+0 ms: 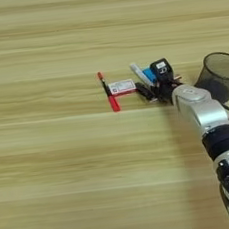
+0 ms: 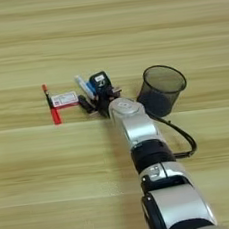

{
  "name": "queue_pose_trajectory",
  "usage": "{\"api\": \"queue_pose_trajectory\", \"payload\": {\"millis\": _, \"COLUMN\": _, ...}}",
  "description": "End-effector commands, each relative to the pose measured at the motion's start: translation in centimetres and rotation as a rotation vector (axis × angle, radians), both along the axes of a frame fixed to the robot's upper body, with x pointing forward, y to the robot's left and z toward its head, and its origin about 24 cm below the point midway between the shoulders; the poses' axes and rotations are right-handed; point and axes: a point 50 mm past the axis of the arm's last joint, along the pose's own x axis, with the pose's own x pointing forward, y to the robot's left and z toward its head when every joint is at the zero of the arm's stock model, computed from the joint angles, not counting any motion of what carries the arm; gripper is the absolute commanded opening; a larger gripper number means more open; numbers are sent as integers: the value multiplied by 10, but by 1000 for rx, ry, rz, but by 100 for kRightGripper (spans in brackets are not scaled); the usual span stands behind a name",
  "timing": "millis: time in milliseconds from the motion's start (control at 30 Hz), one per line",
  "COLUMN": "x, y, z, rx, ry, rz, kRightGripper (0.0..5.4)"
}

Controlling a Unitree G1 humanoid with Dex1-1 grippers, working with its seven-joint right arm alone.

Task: Move the objects on the table

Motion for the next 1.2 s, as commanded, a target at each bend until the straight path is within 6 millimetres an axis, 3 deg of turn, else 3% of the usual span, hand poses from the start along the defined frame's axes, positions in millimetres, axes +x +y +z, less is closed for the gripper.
{"api": "queue_pose_trajectory", "payload": {"millis": 33, "x": 5, "y": 3, "z": 12, "rx": 2, "ry": -13, "rz": 22, "kRightGripper": 338}}
{"api": "queue_pose_trajectory", "payload": {"millis": 367, "x": 2, "y": 5, "z": 12, "rx": 13, "ry": 7, "rz": 42, "kRightGripper": 238}}
{"api": "queue_pose_trajectory", "payload": {"millis": 800, "x": -3, "y": 9, "z": 14, "rx": 15, "ry": 6, "rz": 62, "kRightGripper": 233}}
{"api": "queue_pose_trajectory", "payload": {"millis": 1200, "x": 0, "y": 4, "z": 44, "rx": 86, "ry": -177, "rz": 32, "kRightGripper": 394}}
